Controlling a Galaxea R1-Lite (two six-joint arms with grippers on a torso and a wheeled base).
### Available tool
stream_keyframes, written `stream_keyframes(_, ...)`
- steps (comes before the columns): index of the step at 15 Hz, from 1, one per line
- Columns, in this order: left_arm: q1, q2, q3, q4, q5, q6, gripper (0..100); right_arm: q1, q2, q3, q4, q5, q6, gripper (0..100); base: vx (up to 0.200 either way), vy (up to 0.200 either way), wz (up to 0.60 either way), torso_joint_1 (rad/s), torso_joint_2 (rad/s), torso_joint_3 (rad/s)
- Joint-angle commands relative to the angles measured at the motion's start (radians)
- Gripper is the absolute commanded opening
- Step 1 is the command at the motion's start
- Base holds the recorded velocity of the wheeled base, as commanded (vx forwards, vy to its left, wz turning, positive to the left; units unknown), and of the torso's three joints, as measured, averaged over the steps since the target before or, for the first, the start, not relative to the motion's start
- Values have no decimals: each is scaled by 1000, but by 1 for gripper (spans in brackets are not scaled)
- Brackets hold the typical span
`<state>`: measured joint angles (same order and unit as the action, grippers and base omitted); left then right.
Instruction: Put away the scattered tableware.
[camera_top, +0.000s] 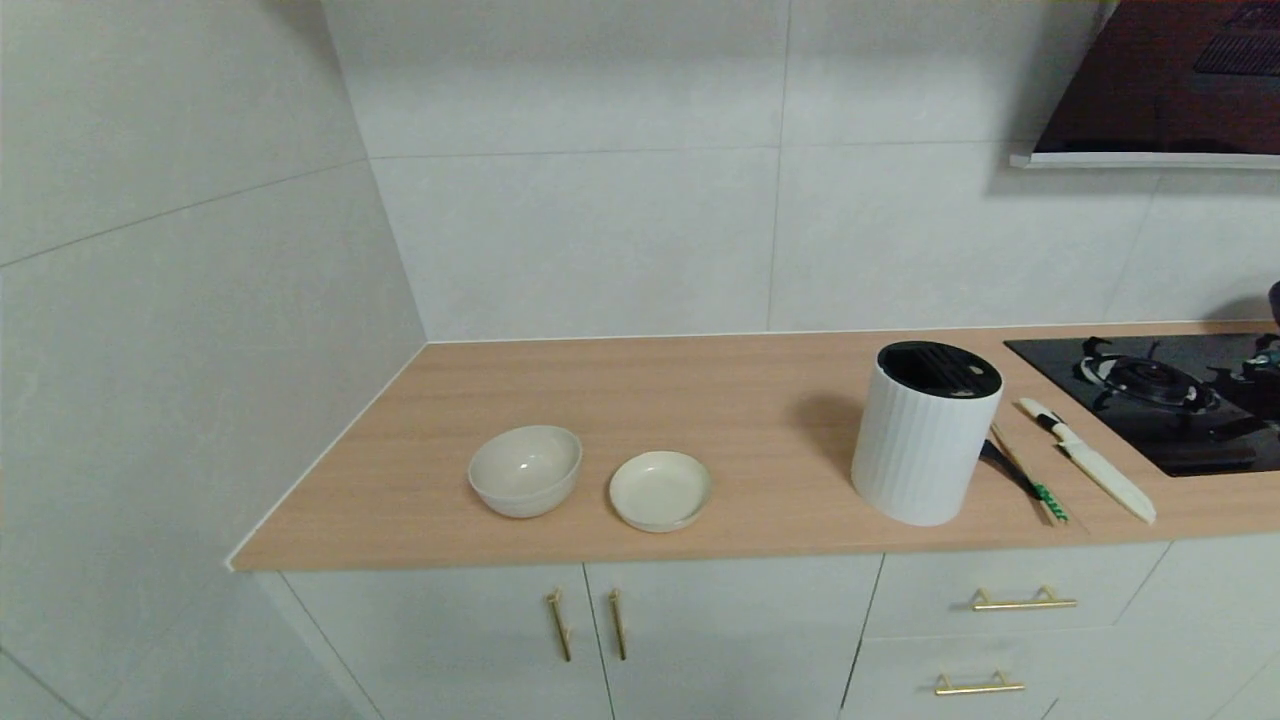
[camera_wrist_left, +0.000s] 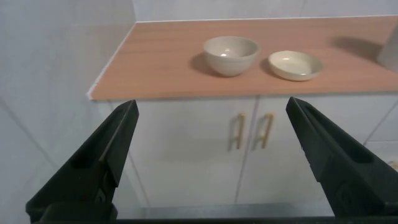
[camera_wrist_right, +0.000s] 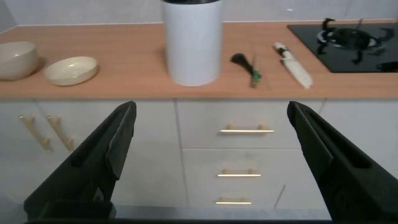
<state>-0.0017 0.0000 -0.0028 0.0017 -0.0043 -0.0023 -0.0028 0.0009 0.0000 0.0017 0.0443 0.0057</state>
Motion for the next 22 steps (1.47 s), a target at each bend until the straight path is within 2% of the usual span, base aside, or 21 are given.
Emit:
stream_keyframes(1, 0, 0, 0, 0, 0, -1, 100, 0, 1, 0, 0, 0, 0, 100, 0, 200, 0, 7, 2, 2)
stream_keyframes(8, 0, 0, 0, 0, 0, -1, 100, 0, 1, 0, 0, 0, 0, 100, 0, 200, 0, 4, 2, 2)
stream_keyframes(22, 0, 0, 0, 0, 0, 1, 100, 0, 1, 0, 0, 0, 0, 100, 0, 0, 0, 0, 0, 0)
